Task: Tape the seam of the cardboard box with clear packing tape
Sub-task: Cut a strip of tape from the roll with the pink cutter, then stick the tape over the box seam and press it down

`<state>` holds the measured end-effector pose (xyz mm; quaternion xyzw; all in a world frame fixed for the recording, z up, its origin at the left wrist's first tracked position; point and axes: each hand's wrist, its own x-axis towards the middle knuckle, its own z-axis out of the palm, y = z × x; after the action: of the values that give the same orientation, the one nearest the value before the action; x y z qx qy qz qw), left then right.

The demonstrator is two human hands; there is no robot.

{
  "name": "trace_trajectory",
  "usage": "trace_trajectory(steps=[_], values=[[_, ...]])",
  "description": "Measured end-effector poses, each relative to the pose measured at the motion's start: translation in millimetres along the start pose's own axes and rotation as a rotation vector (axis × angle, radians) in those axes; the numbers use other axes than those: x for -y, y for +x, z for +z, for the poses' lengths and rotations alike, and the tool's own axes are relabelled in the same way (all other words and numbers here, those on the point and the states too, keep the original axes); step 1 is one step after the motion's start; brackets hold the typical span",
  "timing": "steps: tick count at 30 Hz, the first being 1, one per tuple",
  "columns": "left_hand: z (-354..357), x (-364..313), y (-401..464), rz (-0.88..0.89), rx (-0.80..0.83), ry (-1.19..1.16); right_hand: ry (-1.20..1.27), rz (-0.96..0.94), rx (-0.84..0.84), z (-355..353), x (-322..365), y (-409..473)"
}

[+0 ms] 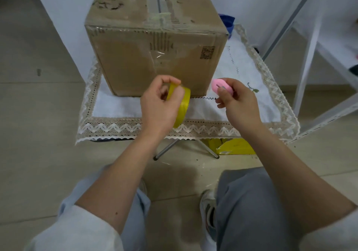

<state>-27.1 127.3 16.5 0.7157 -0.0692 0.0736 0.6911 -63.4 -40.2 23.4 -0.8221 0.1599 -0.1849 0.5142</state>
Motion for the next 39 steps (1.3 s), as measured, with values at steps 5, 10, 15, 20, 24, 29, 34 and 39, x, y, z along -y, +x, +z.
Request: trace_trajectory(steps=[5,10,15,20,24,29,34,39], values=[[7.1,4.3,-2.4,0.087,0.053,0.144,-0.067,0.090,-0.145,-9.9,-13.3,19.9],[10.9,8.6,-2.8,0.148,0.086,0.260,-0.252,0.247,-0.026,-11.4,-20.9,43.2],[9.3,7.6,-2.8,0.217,0.095,0.426,-0.335,0.257,0.108,-2.0,-24.3,43.7],[5.4,6.9,-1.0,0.298,0.112,0.568,-0.475,0.260,0.135,0.8,-28.6,43.1],[3.5,7.1,-0.3,0.341,0.127,0.699,-0.674,0.153,-0.016,5.5,-30.9,40.8],[0.3,13.5,2.8,0.403,0.199,0.903,-0.424,-0.077,-0.189,13.1,-20.3,27.5],[1.8,15.8,-3.0,0.456,0.259,0.944,-0.323,-0.162,-0.161,23.7,-13.0,18.4],[-0.1,15.7,-6.7,0.422,0.308,0.937,-0.252,-0.211,-0.151,30.0,-8.1,14.8]])
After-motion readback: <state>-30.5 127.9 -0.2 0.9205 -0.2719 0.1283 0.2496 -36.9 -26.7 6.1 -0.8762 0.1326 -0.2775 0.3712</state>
